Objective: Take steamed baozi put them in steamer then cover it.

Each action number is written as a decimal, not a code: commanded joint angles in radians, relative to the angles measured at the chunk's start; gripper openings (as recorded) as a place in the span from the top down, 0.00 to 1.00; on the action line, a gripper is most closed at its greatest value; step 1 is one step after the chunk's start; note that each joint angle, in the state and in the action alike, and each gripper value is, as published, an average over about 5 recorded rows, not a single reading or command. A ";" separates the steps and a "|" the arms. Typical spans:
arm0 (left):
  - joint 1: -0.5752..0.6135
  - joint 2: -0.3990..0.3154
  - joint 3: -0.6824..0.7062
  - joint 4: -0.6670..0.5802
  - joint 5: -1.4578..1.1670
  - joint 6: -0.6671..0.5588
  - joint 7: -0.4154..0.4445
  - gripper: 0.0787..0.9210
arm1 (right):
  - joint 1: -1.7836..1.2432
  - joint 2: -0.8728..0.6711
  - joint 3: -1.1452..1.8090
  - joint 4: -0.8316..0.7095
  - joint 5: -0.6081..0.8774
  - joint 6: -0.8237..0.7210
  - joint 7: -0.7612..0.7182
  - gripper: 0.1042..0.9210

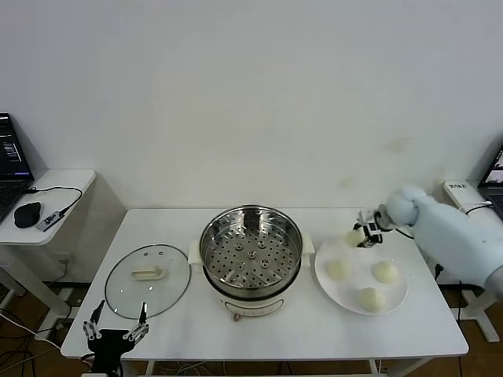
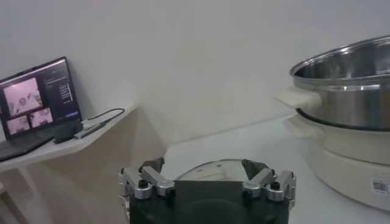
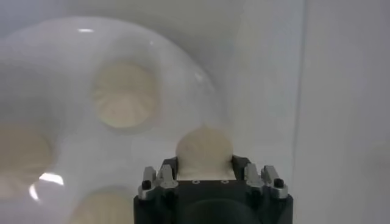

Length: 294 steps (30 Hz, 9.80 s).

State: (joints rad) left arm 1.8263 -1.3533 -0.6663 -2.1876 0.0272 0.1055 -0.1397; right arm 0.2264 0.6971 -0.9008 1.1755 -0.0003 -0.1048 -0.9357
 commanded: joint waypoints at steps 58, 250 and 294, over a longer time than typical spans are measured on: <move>-0.053 -0.016 -0.020 0.016 -0.064 0.035 0.016 0.12 | 0.232 0.604 -0.469 -0.115 -0.263 0.570 0.194 0.42; -0.116 0.044 -0.114 -0.015 -0.108 0.077 0.051 0.12 | 0.369 0.525 -0.391 0.207 0.544 -0.556 0.069 0.13; -0.094 0.048 -0.076 0.001 -0.068 0.077 0.050 0.12 | -0.278 -0.350 0.008 0.476 -0.073 -0.200 -0.099 0.12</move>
State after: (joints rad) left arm 1.7294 -1.3038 -0.7405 -2.1890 -0.0444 0.1825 -0.0900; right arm 0.2668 0.3844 -1.1079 1.6771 0.0171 -0.3221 -1.0431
